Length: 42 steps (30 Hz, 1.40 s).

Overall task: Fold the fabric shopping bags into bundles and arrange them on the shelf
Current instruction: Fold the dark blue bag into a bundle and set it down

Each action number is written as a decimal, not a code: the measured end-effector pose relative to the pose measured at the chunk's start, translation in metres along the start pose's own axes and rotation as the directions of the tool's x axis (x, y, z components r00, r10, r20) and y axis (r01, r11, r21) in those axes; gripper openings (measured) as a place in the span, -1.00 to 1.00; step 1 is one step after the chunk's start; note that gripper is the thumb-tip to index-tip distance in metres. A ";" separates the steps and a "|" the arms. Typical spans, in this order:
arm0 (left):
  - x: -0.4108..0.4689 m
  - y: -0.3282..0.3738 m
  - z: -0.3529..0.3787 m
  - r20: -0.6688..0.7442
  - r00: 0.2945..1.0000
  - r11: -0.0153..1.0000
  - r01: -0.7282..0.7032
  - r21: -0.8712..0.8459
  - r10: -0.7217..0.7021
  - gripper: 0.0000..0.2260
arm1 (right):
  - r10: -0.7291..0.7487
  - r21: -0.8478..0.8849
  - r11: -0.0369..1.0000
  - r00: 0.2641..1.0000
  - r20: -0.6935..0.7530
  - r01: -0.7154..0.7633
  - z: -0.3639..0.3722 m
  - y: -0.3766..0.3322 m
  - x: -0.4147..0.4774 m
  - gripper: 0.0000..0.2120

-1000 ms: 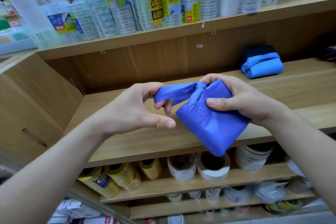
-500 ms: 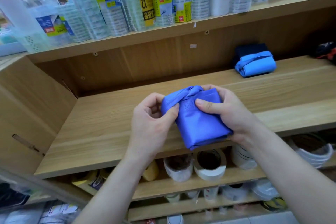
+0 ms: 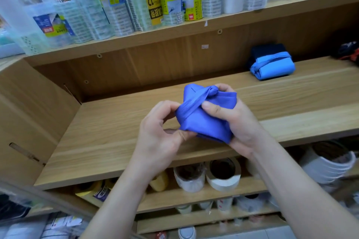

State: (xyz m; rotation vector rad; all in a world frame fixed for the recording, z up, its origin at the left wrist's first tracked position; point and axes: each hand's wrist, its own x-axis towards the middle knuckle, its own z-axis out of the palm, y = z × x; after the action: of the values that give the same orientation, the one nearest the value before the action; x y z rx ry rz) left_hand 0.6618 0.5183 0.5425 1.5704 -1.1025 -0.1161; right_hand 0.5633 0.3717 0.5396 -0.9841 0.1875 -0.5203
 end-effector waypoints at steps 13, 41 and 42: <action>0.016 -0.001 0.026 -0.232 0.955 0.942 0.103 -0.320 -0.184 -0.76 | -0.255 -0.008 0.965 0.929 -0.269 0.263 0.018 0.012 0.004 -0.54; -0.009 0.007 0.052 -0.330 0.935 0.957 -0.027 0.289 0.127 -0.89 | -0.447 -0.493 0.854 0.720 -0.531 0.166 0.017 0.020 0.025 -0.72; -0.008 0.006 0.052 -0.375 0.919 0.960 -0.017 0.279 0.125 -0.92 | -0.396 -0.445 0.883 0.742 -0.541 0.147 0.016 0.021 0.027 -0.76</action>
State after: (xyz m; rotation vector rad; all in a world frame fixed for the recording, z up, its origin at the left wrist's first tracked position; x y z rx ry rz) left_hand 0.6225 0.4871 0.5265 1.6982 -0.8812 0.4005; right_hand 0.5993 0.3790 0.5333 -1.1957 0.7711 -1.1195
